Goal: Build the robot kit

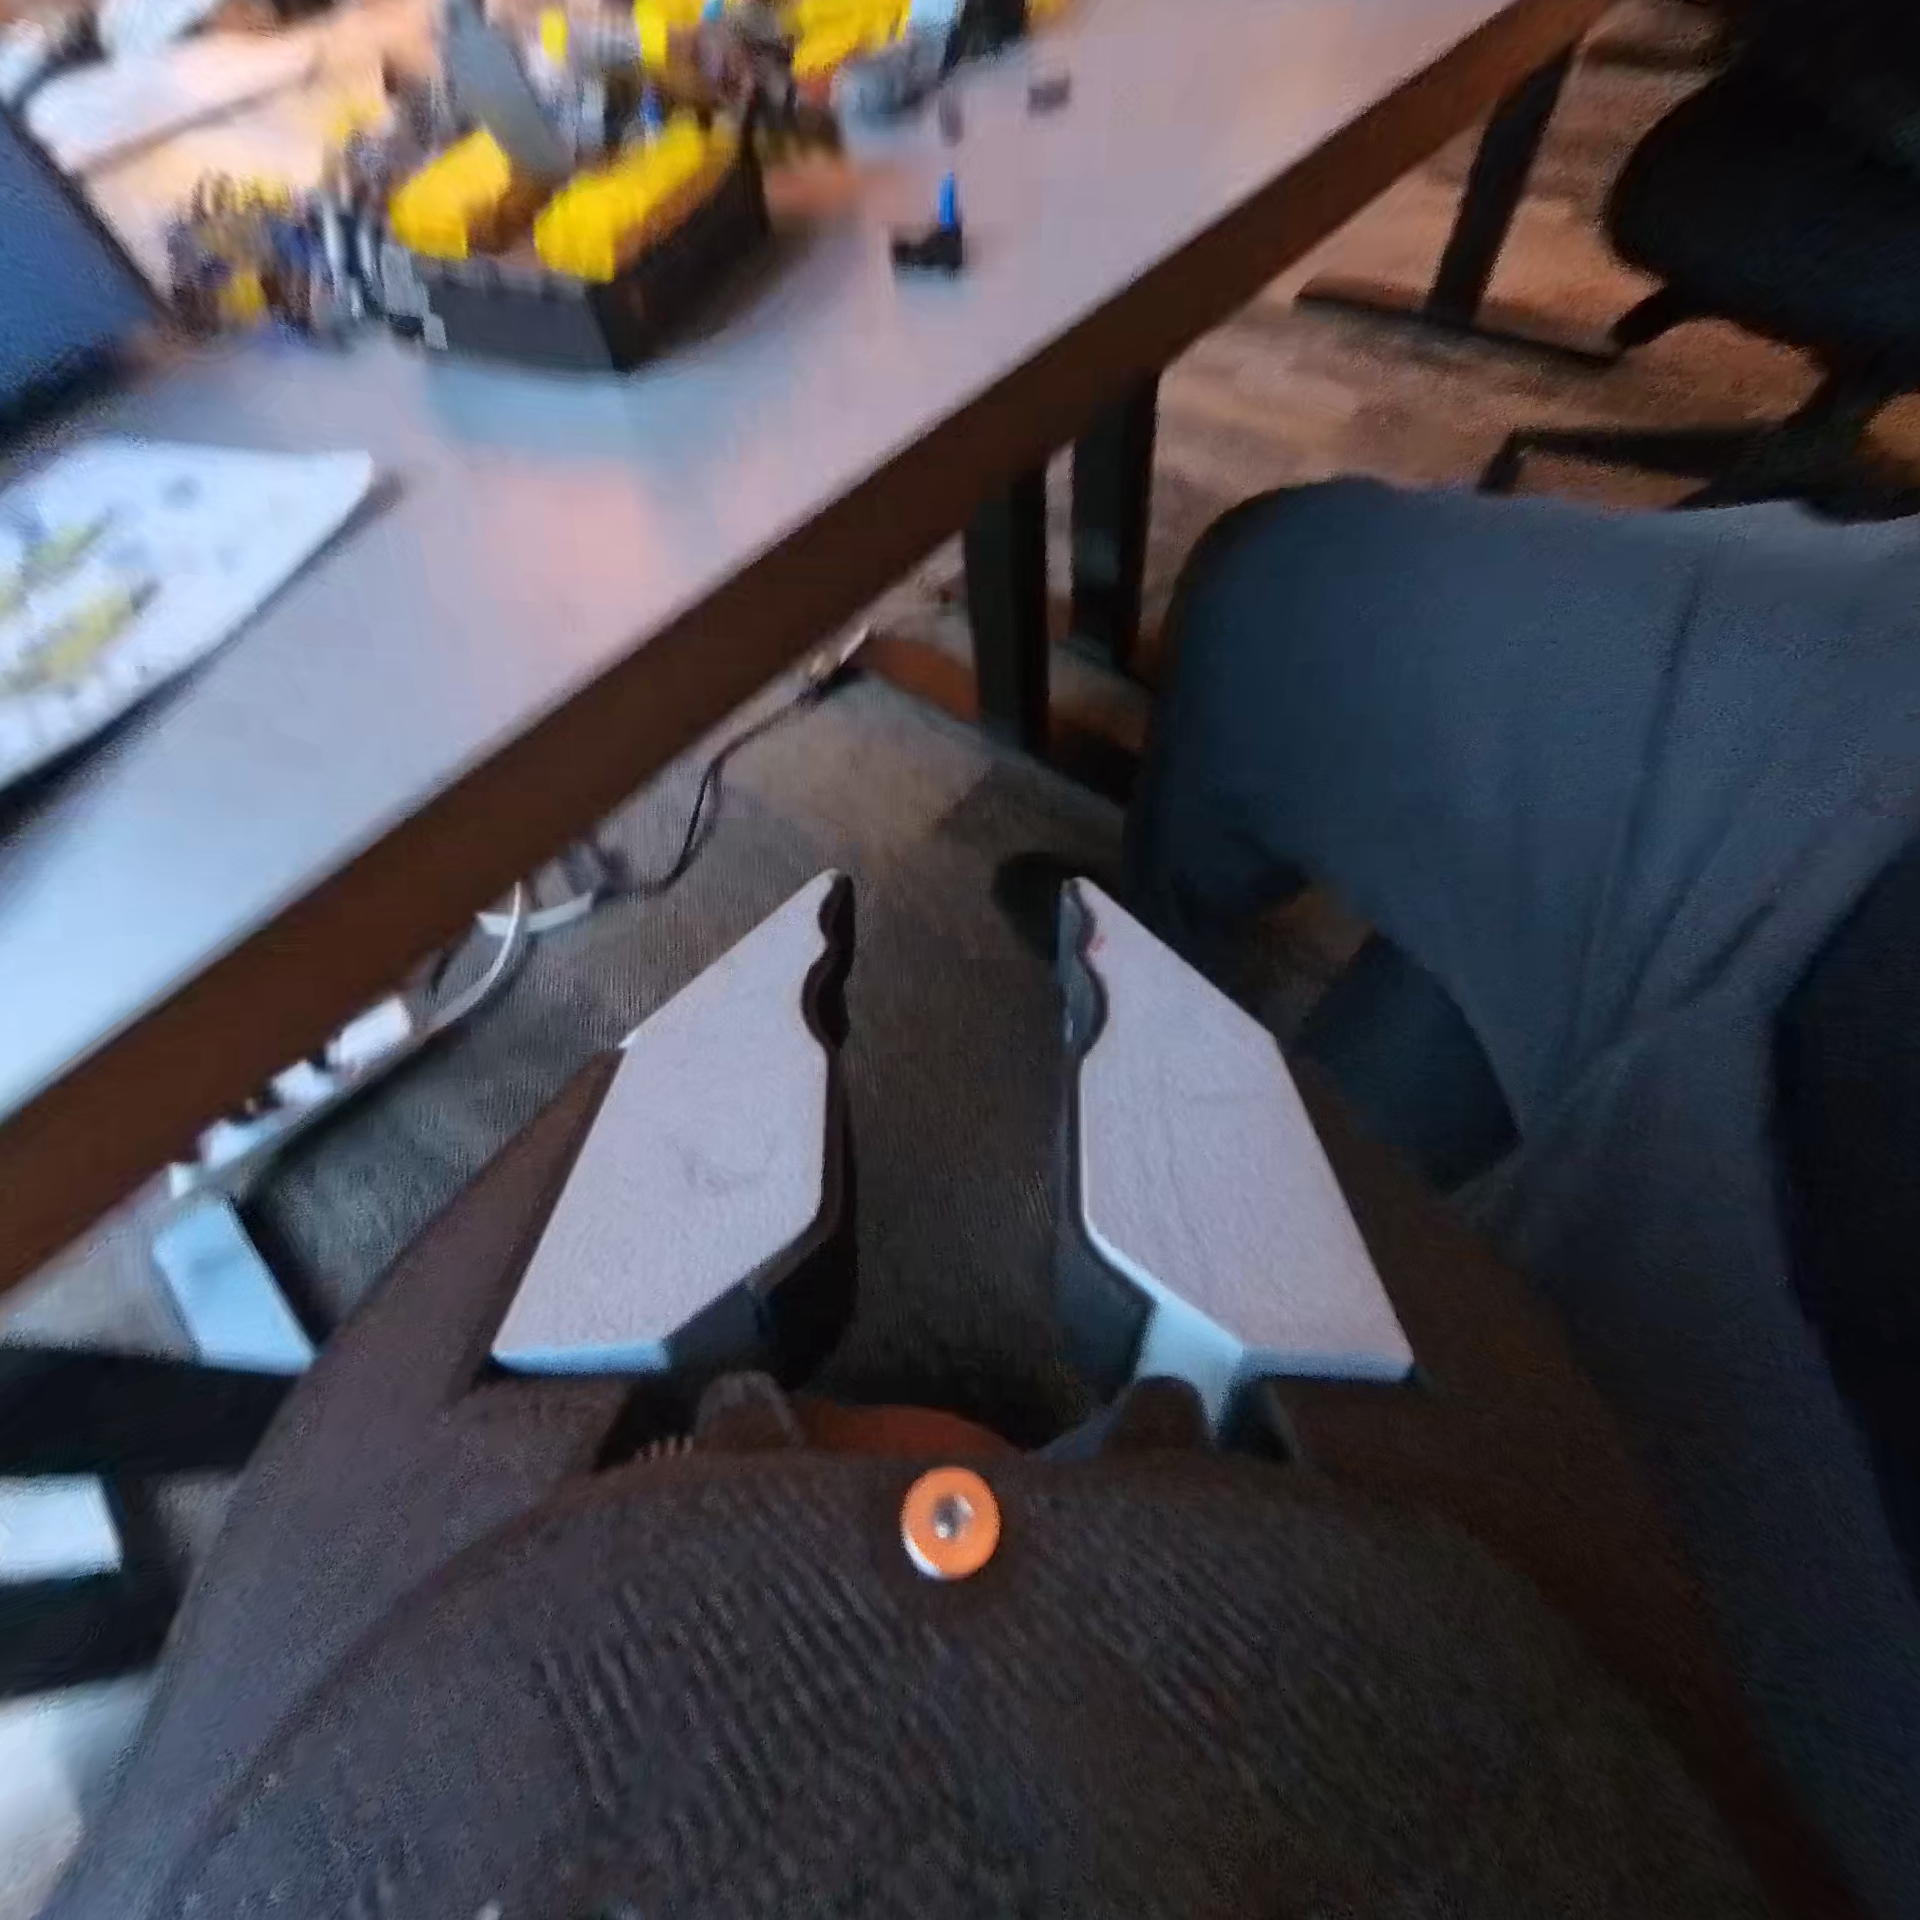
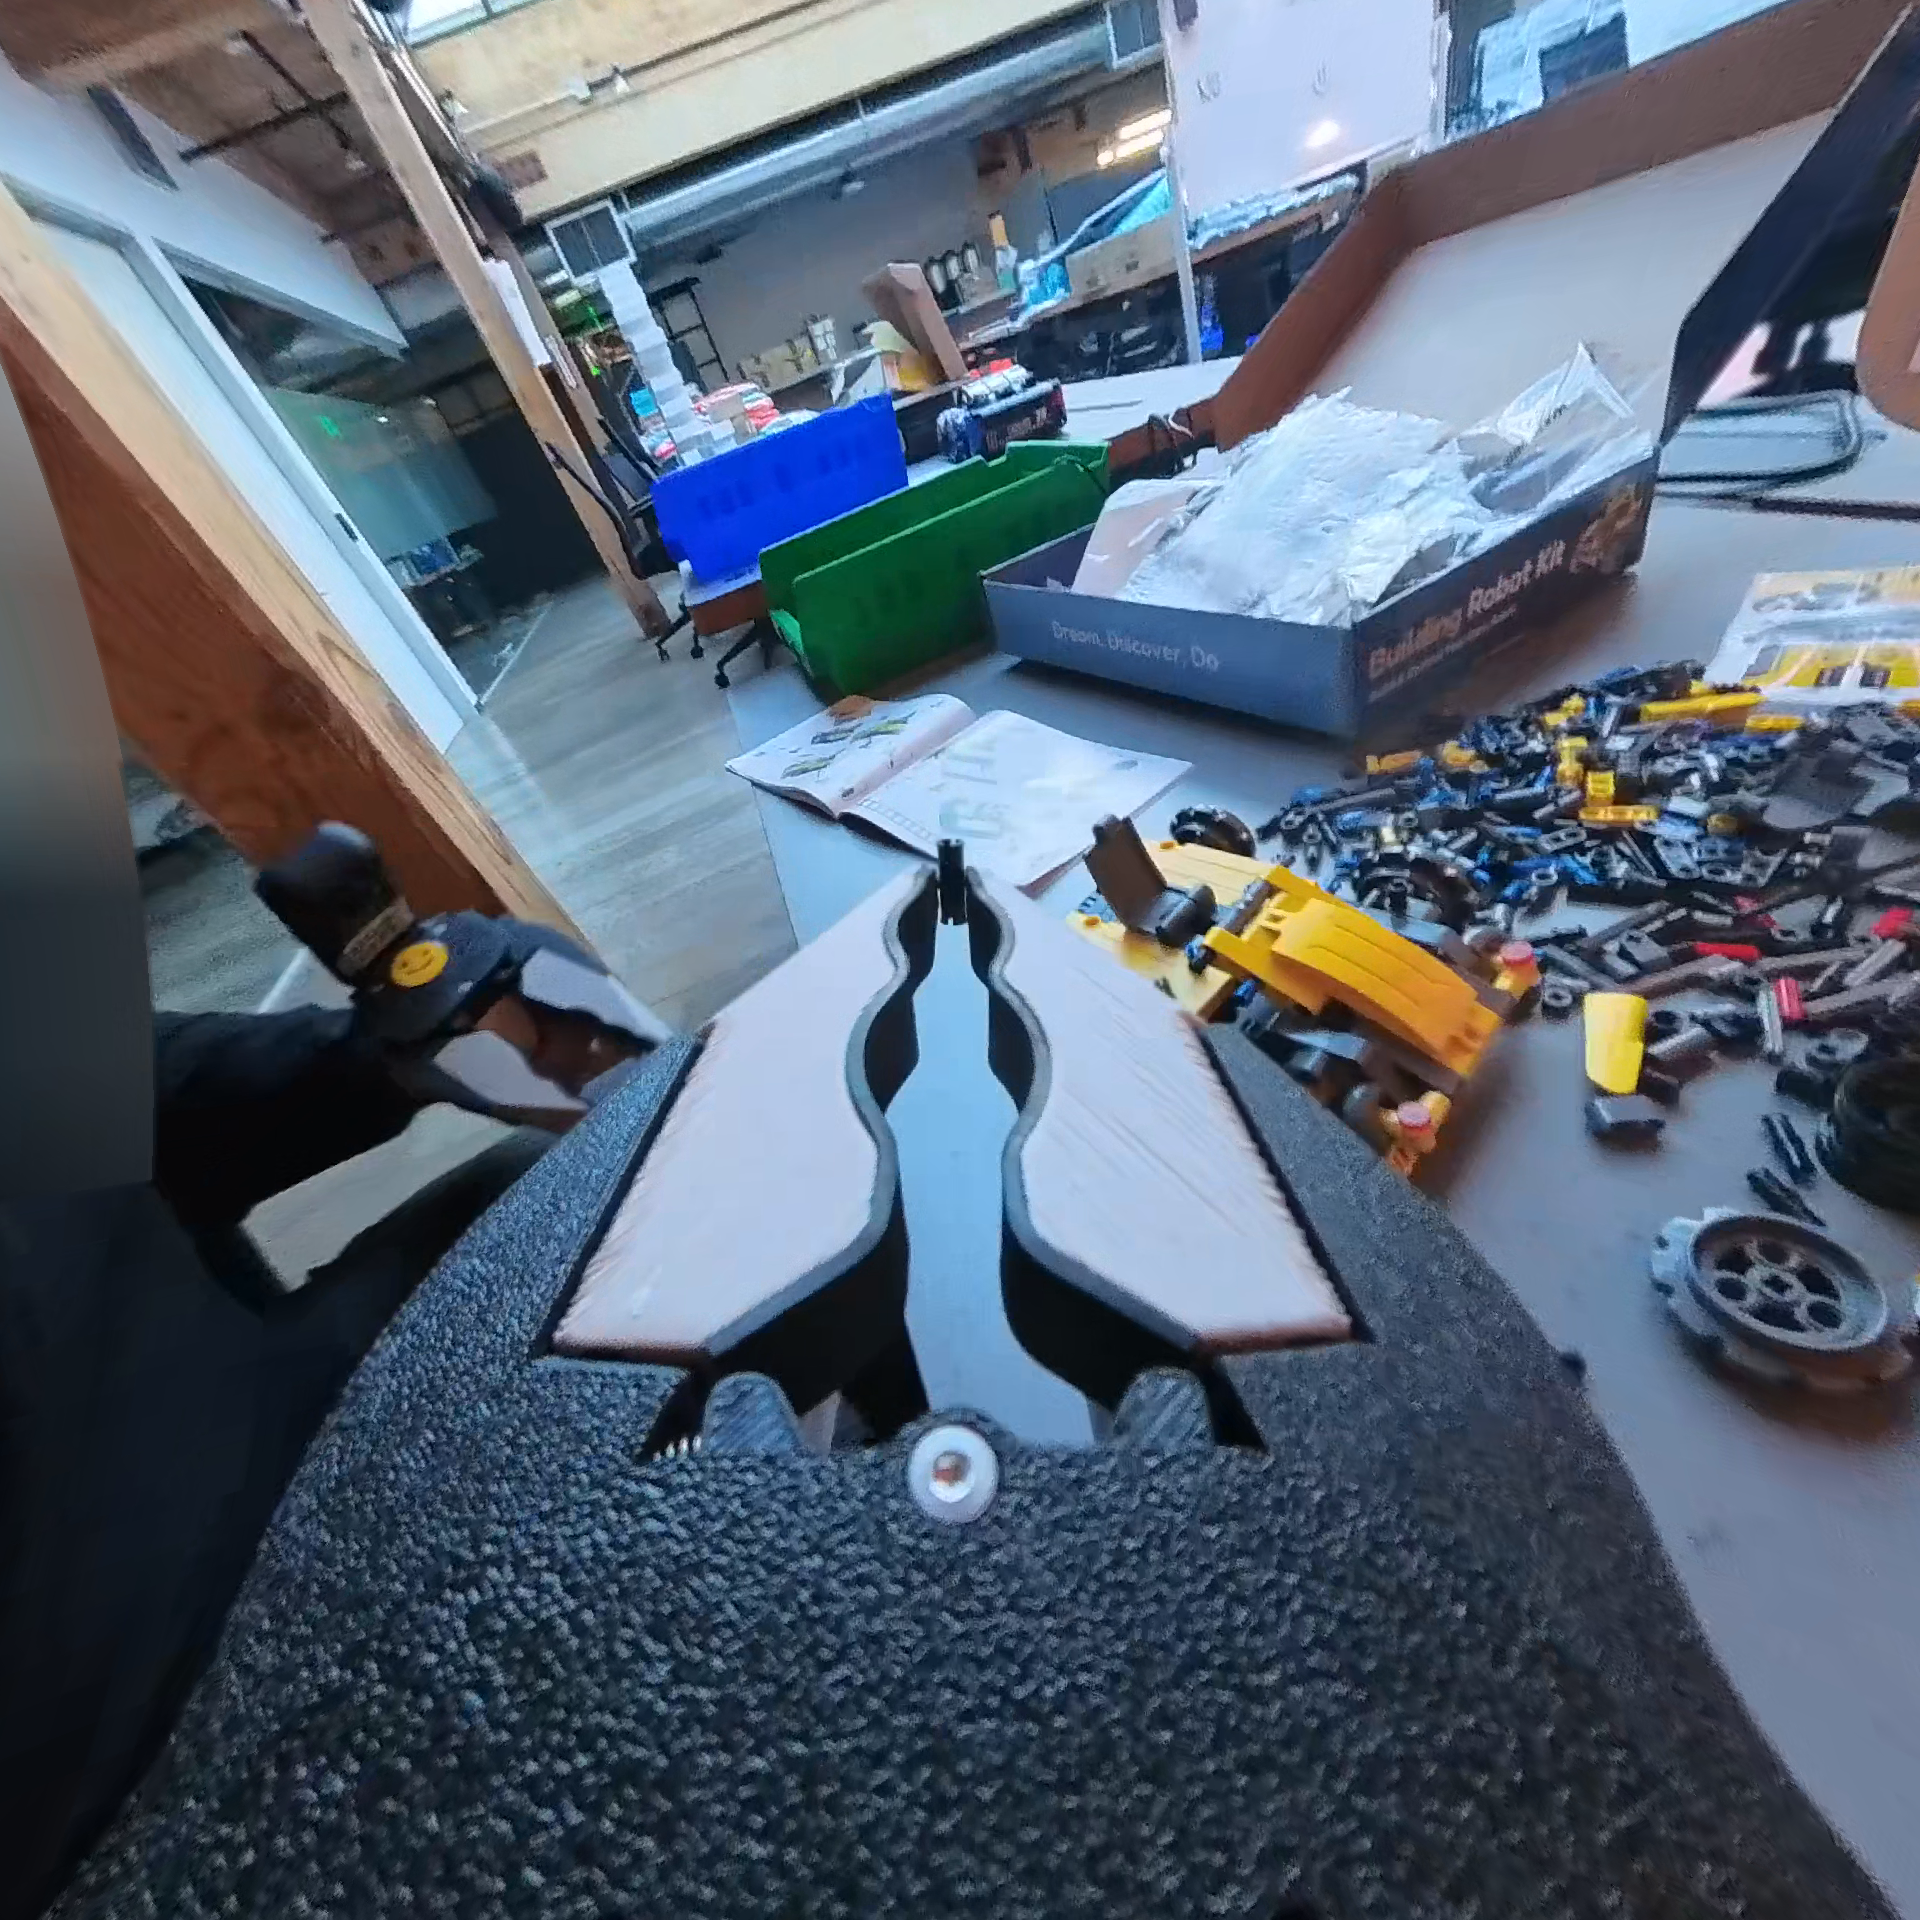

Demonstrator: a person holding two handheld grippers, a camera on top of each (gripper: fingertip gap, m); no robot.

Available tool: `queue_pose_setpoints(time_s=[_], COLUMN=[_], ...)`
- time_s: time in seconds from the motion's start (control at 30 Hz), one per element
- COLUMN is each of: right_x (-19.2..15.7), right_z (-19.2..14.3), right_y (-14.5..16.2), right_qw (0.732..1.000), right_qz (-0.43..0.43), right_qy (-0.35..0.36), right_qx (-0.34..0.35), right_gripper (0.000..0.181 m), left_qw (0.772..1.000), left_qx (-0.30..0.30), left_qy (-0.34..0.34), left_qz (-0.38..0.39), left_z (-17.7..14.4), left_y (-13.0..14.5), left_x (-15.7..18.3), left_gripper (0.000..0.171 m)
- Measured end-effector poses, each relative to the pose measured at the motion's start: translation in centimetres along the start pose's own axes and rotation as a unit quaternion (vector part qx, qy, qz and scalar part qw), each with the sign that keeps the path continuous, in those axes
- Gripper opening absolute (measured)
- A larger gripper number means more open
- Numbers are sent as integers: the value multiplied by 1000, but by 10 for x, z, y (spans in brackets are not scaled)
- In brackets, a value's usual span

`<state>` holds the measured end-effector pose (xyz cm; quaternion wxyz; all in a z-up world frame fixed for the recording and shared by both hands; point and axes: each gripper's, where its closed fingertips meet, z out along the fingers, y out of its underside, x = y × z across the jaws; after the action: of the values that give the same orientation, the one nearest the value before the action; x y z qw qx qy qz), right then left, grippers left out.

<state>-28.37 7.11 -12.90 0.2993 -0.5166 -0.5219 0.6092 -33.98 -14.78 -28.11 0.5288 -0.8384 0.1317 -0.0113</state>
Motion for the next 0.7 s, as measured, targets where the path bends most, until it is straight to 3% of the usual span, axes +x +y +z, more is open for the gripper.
queue_pose_setpoints(time_s=[0.13,0.3,0.5,0.7], right_x=[15,28,6,-22], right_z=[-11,-17,-8,16], right_y=[10,23,15,13], right_qw=[999,999,995,979], right_qz=[11,26,74,152], right_qy=[35,46,-55,-130], right_qx=[-20,-6,35,41], right_gripper=[5,5,5,5], left_qw=[996,990,992,979], left_qx=[70,91,111,183], left_qy=[25,50,44,57], left_qz=[56,97,46,63], left_z=[18,55,94,107], left_y=[-45,-72,-120,-202], left_x=[-22,-35,-36,-17], left_gripper=[37,37,27,27])
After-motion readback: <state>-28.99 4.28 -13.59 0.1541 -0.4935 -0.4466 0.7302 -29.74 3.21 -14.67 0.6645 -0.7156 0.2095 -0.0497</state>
